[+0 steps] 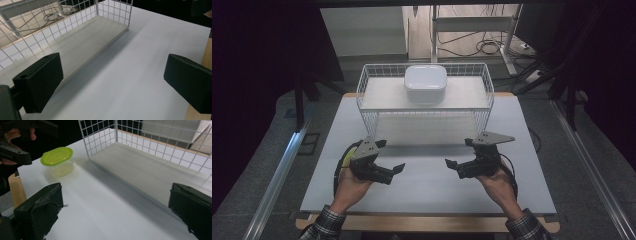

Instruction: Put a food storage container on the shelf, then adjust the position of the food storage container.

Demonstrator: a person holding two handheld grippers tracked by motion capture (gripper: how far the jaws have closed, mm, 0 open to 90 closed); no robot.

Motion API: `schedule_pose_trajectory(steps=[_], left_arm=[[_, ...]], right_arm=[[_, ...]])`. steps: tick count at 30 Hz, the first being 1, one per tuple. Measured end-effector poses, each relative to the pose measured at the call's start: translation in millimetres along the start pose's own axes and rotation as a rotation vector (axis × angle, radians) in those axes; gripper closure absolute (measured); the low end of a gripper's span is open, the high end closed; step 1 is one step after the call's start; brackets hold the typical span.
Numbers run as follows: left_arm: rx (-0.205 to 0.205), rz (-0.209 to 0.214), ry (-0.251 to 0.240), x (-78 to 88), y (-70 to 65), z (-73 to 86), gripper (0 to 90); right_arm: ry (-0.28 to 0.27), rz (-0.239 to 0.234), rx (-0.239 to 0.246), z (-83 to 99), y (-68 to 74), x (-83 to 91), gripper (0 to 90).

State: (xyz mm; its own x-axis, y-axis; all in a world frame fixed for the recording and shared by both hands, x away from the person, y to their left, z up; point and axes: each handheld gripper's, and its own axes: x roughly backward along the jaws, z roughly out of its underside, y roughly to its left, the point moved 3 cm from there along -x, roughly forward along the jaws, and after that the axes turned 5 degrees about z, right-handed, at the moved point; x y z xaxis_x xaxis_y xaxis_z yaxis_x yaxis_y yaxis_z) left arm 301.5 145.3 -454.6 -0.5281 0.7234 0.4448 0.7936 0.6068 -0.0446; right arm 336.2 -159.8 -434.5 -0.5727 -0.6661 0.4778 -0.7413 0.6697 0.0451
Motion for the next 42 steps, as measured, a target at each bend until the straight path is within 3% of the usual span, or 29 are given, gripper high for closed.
schedule_pose_trajectory(steps=[14,24,31,35,39,42], left_arm=[[0.046,-0.023,0.026,-1.5,-13.5,45.4,3.6],[0.031,-0.03,0.075,-0.5,-21.9,67.6,3.2],[0.018,-0.035,0.121,-5.3,-25.3,70.7,3.3],[0.04,-0.054,0.14,-5.3,-21.4,70.0,3.1],[0.08,-0.046,0.12,-0.3,-15.1,67.5,3.2],[0.09,-0.075,0.114,4.6,-11.3,65.1,6.2]], right_arm=[[0.044,0.027,-0.014,41.8,0.6,-1.6,0.0],[0.085,0.017,0.024,65.5,6.8,-0.6,0.0],[0.137,0.021,0.019,78.1,3.1,-4.7,0.0],[0.143,0.037,0.026,79.1,0.4,-6.0,0.1],[0.154,0.049,0.017,81.5,-3.9,-7.4,0.2],[0.156,0.058,0.015,82.1,-6.4,-7.8,0.3]])
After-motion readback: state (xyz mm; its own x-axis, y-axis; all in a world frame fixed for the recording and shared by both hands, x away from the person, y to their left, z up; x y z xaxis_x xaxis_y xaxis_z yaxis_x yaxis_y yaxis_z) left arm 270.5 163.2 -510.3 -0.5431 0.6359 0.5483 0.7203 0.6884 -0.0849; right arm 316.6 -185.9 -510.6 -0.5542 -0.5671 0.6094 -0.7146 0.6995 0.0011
